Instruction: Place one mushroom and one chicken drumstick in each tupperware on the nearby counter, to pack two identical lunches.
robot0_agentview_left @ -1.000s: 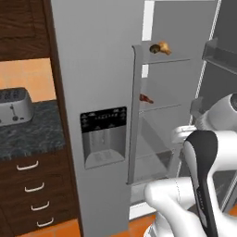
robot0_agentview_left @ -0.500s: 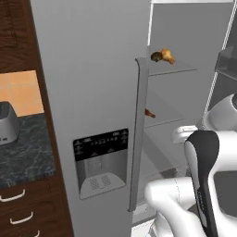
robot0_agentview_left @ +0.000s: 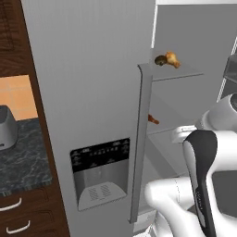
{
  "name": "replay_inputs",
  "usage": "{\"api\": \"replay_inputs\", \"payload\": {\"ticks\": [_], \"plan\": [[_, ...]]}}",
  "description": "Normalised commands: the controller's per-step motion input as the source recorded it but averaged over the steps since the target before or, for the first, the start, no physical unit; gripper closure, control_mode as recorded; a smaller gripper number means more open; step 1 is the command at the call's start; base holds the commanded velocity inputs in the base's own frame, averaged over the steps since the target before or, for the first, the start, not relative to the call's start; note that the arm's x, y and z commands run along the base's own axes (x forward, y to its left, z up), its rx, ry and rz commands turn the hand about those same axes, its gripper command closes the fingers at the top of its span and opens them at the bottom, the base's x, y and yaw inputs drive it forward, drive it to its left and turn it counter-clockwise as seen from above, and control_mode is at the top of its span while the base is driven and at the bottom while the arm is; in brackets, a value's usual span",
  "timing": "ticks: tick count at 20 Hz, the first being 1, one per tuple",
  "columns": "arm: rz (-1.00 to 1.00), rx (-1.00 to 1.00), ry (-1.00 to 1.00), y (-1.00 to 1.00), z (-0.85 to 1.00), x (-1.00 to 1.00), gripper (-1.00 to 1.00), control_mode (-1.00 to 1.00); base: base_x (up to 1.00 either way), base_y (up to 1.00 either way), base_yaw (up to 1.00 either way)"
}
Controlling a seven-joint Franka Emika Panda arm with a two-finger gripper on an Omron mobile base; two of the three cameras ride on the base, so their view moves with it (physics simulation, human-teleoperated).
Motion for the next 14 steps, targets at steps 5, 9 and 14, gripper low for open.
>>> {"api": "replay_inputs", "payload": {"ticks": [5,9,14], "plan": [[0.01,0.01,0.01,-0.05,0.13,0.07,-1.00,-1.00,0.13,-0.13,0.02],[0.00,0.00,0.03,-0.15,0.64,0.09,-1.00,-1.00,0.00,0.00,0.00],[0.00,0.00,-0.10,-0.09,0.58,0.36,-1.00,-1.00,0.00,0.00,0.00]]}}
